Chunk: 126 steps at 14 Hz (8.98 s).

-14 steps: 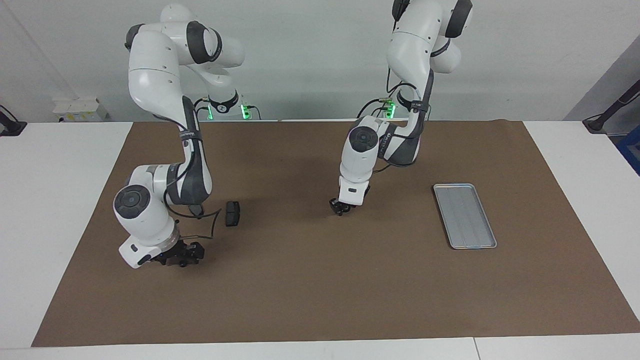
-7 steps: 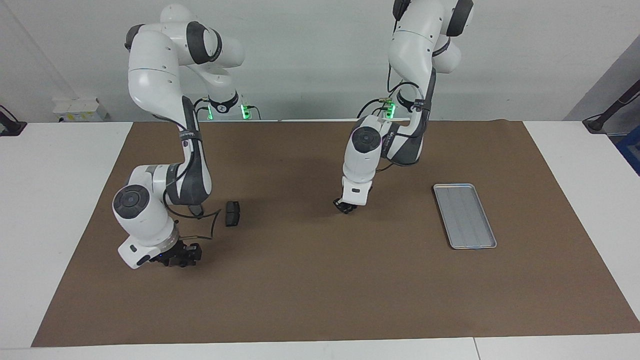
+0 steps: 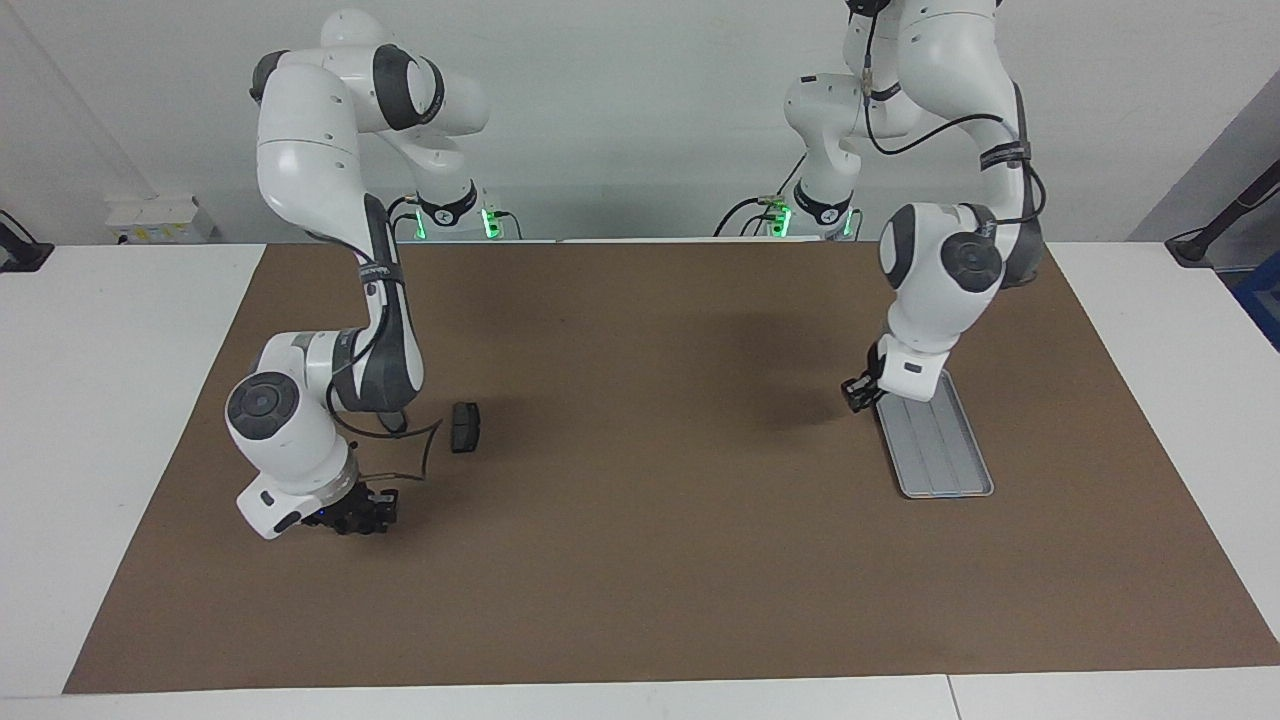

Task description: Pick bearing gear from pile to tray

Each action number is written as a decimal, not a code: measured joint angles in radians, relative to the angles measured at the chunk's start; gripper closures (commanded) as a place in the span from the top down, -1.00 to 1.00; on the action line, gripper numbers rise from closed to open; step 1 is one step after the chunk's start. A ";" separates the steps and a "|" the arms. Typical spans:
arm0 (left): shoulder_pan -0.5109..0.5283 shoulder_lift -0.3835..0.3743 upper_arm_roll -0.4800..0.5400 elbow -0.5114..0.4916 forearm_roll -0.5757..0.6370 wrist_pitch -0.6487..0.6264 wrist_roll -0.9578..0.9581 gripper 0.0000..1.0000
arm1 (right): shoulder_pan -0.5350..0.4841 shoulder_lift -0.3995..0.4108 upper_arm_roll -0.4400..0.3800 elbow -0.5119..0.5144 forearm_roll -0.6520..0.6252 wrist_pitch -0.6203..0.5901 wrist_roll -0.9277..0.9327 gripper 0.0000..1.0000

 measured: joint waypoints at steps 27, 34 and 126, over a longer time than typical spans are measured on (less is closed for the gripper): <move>0.171 -0.036 -0.015 -0.222 0.000 0.194 0.324 -0.70 | 0.203 -0.195 0.021 0.111 0.084 -0.421 0.384 -1.00; 0.171 -0.036 -0.015 -0.229 0.000 0.221 0.323 -0.05 | 0.451 -0.264 0.028 0.111 0.149 -0.484 0.896 -1.00; -0.049 0.126 0.052 0.163 -0.007 -0.001 -0.080 -0.67 | 0.048 -0.715 -0.045 -0.149 0.126 -0.486 -0.124 1.00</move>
